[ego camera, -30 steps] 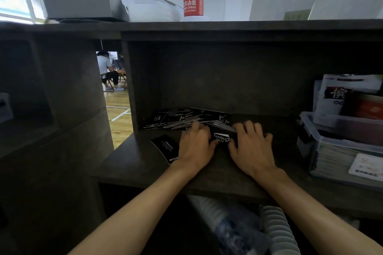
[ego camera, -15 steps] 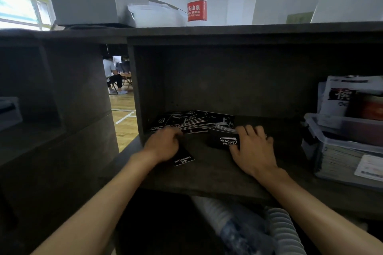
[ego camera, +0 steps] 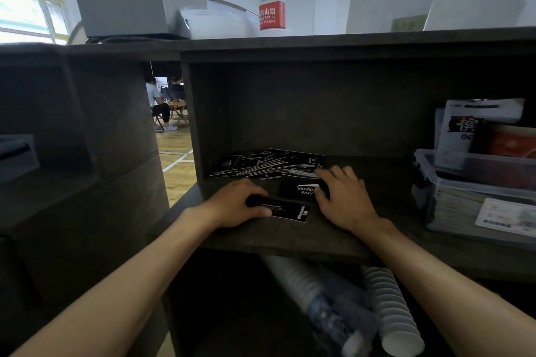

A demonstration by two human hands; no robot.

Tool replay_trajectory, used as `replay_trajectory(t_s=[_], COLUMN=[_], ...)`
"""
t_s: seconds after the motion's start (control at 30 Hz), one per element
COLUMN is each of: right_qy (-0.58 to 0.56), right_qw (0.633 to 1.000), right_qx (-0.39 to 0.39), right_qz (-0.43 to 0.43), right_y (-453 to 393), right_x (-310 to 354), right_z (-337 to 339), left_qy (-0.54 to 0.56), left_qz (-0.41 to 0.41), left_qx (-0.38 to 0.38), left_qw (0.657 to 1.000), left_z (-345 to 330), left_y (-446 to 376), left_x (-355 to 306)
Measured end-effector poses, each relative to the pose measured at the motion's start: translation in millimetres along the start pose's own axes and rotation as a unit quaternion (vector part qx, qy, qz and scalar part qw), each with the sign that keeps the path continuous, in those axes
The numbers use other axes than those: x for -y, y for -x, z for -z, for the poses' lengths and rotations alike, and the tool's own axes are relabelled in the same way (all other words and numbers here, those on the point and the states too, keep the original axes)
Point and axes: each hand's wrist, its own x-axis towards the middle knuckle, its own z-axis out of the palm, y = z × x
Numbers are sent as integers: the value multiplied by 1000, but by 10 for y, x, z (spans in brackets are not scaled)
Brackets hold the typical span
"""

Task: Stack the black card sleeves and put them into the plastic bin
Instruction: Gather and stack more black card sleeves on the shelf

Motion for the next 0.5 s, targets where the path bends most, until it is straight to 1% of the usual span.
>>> replay_trajectory(t_s=[0.1,0.17,0.23,0.27,0.33,0.4,0.43,0.5], right_qy=[-17,-19,-15,-13,-9,-3,-2,-5], right_qw=[1000,1000,1000,1000,1000,1000,1000,1000], right_qx=[-3,-5,-8,-9,-9,-12,-14,-15], right_qz=[-1,-1,0,2,4,3,1,-4], right_y=[9,6,-2,-8,-14,-19,-24,-43], right_x=[-7,-17,-21,-24,-31,-44,-51,-61], right_z=[-5,-17,-30,-35,-51,-70,-79,-88], left_qy=[-65,-96,-110,-101,-26,64,94,150], left_qz=[-33,-56,-69,-62,-9,38,44,32], left_qx=[-38,-49,-52,-52,-50,-34,-23,3], left_qw=[997,993,990,992,998,997,994,988], left_z=[-23,-27,-22,-20,-26,-24,-16,35], left_y=[-39,-52,-73,-82,-83,-108,-128,-155], left_x=[-18,-37,-32,-38,-89,-178,-217,-271])
